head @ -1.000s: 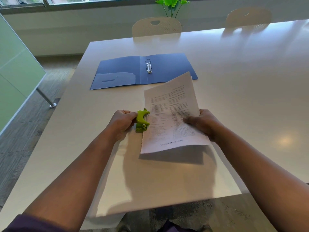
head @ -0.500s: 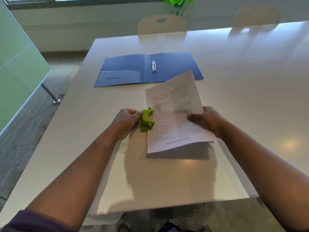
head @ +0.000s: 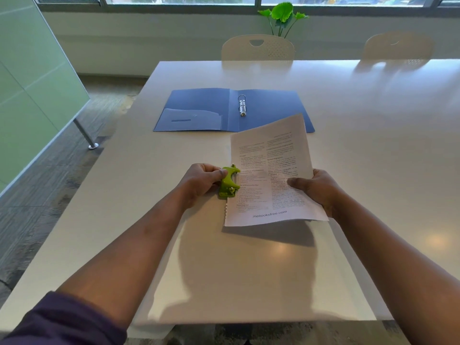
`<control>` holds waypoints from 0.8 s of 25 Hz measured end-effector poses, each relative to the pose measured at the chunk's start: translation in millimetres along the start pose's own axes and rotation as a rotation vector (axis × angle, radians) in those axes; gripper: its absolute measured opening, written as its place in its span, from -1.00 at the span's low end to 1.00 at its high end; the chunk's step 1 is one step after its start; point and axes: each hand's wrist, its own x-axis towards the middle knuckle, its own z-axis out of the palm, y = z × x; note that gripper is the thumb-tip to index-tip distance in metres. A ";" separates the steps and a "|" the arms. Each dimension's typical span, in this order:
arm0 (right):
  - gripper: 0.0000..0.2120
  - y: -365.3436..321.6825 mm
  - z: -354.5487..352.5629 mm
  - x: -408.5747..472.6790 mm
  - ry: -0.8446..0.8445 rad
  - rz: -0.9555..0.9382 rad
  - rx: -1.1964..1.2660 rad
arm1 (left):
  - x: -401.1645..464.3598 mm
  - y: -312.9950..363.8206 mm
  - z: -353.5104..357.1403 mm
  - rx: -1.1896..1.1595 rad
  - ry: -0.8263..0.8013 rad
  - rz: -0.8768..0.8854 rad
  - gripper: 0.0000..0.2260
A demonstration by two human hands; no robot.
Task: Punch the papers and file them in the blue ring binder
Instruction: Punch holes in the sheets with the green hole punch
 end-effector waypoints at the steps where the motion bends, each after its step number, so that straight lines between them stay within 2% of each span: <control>1: -0.74 0.3 -0.2 -0.1 -0.006 0.001 0.015 | -1.0 -1.0 0.7 0.000 0.001 0.014 -0.80; 8: -0.78 -0.4 -1.4 -1.3 -0.038 0.004 0.008 | -2.5 -4.6 -0.4 -0.018 -0.011 0.030 -0.79; 20: -0.72 1.2 -0.5 -5.9 -0.039 -0.001 -0.030 | 0.6 -6.6 -0.2 -0.016 -0.003 0.024 -0.79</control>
